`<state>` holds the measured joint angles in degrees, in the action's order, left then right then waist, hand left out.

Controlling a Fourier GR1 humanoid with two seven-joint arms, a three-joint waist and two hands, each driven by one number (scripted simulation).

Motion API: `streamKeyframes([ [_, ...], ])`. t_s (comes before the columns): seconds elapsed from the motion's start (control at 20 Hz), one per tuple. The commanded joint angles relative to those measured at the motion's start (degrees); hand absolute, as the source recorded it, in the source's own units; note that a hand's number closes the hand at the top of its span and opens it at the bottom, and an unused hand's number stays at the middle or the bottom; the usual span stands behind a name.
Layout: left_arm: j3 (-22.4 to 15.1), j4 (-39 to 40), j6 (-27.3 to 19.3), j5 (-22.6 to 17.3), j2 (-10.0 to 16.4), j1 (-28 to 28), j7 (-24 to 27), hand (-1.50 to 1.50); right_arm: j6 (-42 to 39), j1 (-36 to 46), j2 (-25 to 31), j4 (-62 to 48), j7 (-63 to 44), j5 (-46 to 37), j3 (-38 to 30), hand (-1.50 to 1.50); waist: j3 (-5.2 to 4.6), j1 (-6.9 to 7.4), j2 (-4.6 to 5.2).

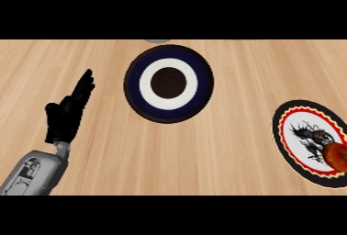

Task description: Pick the tomato from the plate and place it in the plate

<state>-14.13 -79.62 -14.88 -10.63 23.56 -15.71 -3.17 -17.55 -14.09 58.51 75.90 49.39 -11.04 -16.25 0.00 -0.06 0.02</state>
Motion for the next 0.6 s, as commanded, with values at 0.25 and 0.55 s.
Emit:
streamKeyframes([
  [0.25, 3.5, 0.1, 3.1, 2.3, -1.0, 1.0, -0.2, 0.00, -4.1, 7.1, -2.7, -1.6, -3.4, -7.1, 4.9, -1.50, -0.01, 0.17, -0.01],
  [0.55, 6.8, 4.6, 7.4, 1.5, -1.4, 0.6, 3.0, 0.00, -1.0, 8.6, -4.6, -2.5, -5.6, -14.6, 8.1, -1.50, -0.04, 0.01, 0.02],
])
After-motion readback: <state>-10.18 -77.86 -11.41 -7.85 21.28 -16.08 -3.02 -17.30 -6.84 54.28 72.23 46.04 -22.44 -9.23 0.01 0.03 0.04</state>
